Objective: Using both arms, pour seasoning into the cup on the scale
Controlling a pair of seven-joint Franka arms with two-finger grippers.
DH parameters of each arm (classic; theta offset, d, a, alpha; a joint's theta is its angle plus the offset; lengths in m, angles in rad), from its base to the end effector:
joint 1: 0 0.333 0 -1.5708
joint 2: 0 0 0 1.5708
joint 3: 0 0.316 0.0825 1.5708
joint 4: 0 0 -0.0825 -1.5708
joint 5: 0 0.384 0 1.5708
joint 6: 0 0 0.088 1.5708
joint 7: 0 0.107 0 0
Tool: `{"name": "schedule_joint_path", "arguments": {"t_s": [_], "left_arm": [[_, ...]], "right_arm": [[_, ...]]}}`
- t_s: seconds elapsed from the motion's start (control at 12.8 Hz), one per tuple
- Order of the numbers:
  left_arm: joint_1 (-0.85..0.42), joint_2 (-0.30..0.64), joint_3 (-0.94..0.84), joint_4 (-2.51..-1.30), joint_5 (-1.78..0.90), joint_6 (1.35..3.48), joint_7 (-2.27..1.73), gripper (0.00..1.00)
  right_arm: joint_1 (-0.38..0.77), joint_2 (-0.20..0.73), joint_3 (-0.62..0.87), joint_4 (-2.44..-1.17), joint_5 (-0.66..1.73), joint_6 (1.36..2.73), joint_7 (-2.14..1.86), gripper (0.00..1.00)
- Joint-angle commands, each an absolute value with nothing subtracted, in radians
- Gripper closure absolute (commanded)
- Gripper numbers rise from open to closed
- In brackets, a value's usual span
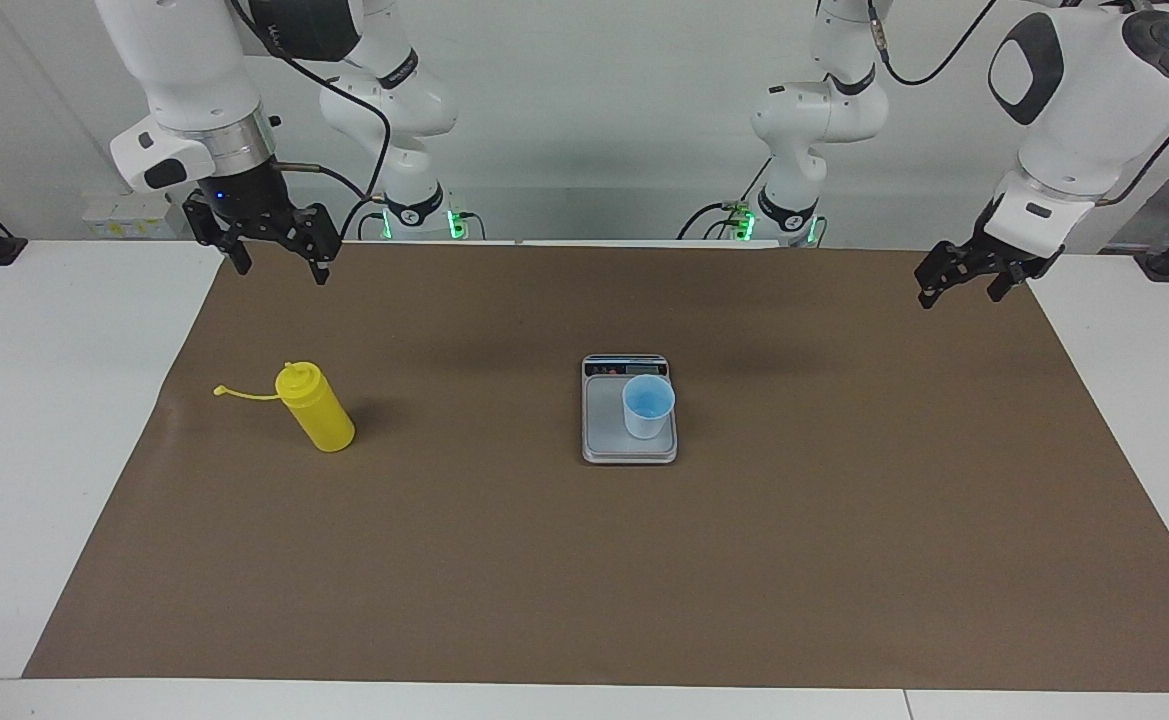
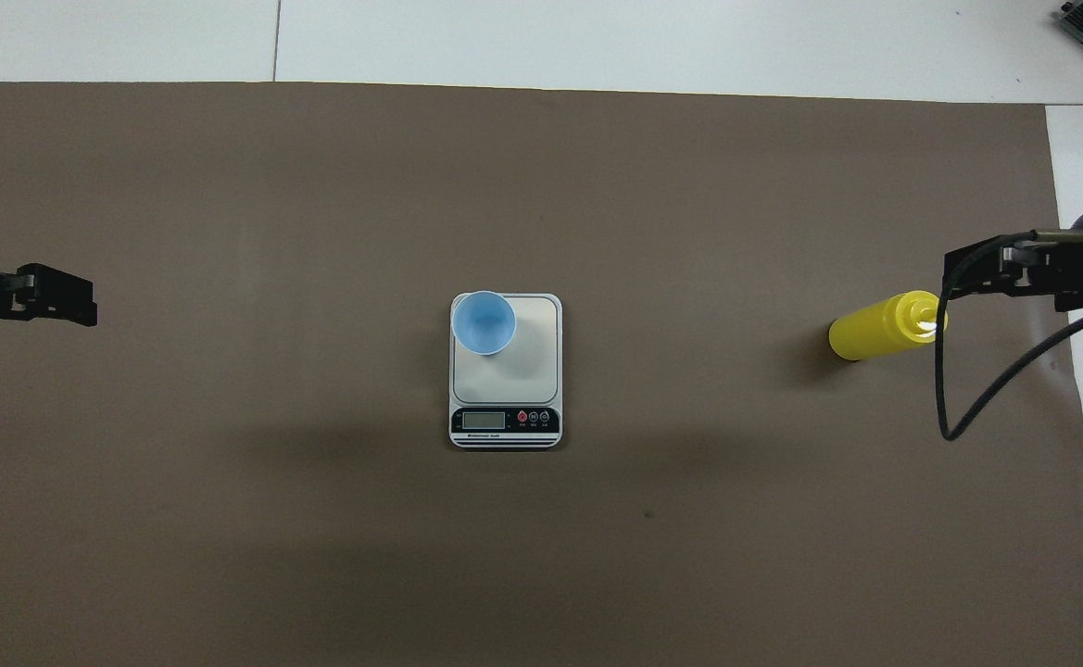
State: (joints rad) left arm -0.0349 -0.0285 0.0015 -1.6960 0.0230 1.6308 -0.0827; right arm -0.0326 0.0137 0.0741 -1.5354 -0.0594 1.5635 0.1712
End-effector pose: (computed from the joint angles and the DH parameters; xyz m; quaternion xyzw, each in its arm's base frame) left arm 0.5474 -0.0159 0.5861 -0.9995 -0.0237 0.0177 0.0125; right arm 0.5583 0.0165 0.6331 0.9974 -0.0652 0.0103 0.0283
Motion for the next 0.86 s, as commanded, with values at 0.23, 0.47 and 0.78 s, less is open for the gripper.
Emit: {"name": "schedule_joint_path", "arguments": {"t_s": [0.23, 0.47, 0.78], "left_arm": [[-0.035, -0.046, 0.006, -1.713, 0.011, 1.623, -0.08, 0.0], [-0.035, -0.046, 0.006, -1.713, 0.011, 1.623, -0.08, 0.0], [-0.035, -0.046, 0.006, -1.713, 0.011, 1.621, -0.08, 0.0]], "right_arm": [[-0.054, -0.003, 0.091, -1.577, -0.011, 1.562, 0.184, 0.0], [-0.052, -0.008, 0.091, -1.586, -0.011, 1.563, 0.179, 0.0], [-0.054, -0.008, 0.091, -1.588, -0.011, 1.565, 0.179, 0.0]]}}
